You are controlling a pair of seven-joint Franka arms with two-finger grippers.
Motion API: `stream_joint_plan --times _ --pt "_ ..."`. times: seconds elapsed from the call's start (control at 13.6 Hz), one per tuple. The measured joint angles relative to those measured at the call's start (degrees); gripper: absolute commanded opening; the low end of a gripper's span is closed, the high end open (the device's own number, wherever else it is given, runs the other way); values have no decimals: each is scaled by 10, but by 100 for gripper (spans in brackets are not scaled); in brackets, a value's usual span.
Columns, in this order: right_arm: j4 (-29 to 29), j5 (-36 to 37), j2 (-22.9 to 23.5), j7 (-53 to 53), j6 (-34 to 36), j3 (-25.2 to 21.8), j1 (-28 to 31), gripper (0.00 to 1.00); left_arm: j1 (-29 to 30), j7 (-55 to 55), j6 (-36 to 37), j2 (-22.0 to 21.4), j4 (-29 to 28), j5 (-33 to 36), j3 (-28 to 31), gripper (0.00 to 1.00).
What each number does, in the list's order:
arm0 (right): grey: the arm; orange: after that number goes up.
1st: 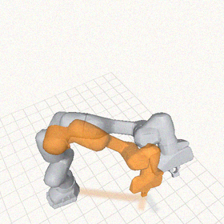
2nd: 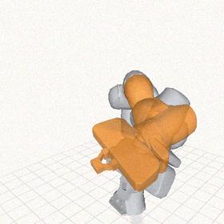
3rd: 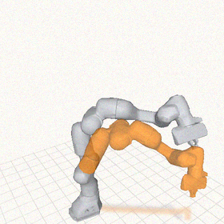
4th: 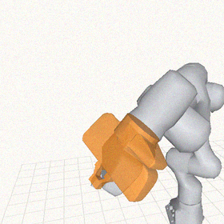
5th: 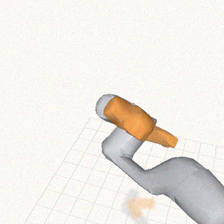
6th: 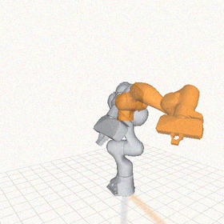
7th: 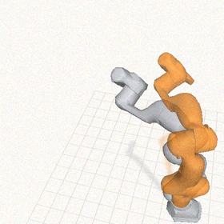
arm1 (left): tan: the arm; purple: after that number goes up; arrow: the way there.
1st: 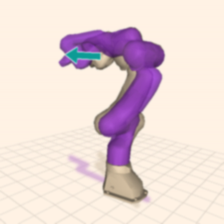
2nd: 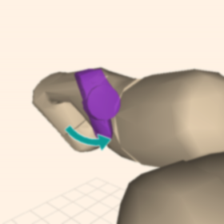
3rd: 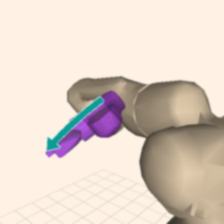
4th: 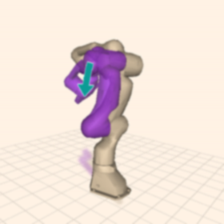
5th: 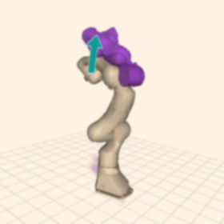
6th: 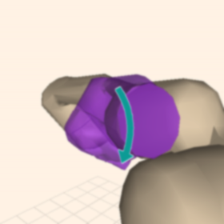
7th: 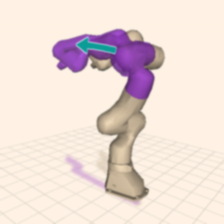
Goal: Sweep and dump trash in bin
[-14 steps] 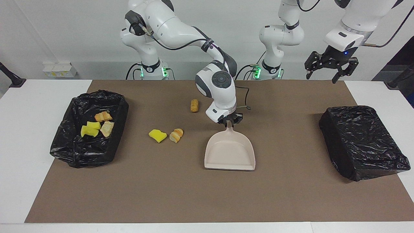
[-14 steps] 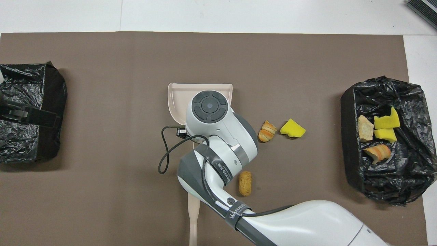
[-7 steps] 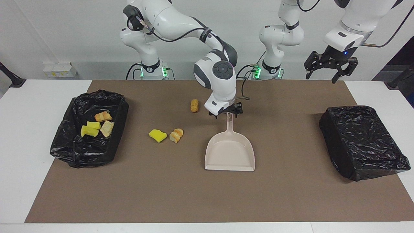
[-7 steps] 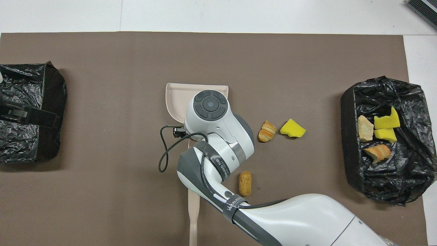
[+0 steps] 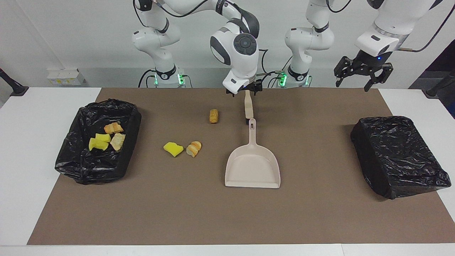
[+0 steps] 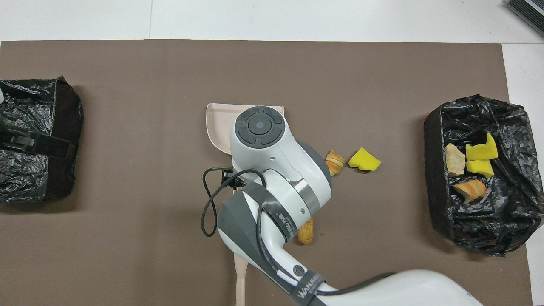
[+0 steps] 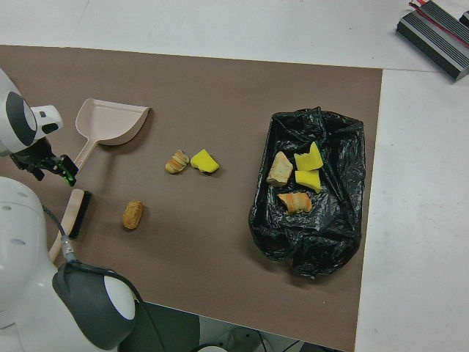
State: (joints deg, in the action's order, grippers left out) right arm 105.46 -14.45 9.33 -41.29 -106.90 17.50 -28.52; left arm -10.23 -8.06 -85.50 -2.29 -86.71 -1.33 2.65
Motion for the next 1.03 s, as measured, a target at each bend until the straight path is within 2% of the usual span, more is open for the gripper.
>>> stream_joint_plan --times 0.22,0.37,0.59,0.74,0.88,1.03 --pt "142 -30 -72 -8 -90 0 -42 100 0 0 0 0 0 0 -2 100" --pt "180 -34 -88 -24 -120 0 -68 100 0 0 0 0 0 0 -3 100" --pt "219 -34 -76 -43 -172 0 -101 100 0 0 0 0 0 0 -3 100" --pt "228 -34 -70 -43 -199 0 -104 90 0 0 0 0 0 -1 -3 100" --pt "230 -35 -64 -46 -217 0 -116 74 0 0 0 0 0 -1 -4 100" --pt "230 -35 -63 -54 -218 0 -126 53 0 0 0 0 0 -2 -4 100"
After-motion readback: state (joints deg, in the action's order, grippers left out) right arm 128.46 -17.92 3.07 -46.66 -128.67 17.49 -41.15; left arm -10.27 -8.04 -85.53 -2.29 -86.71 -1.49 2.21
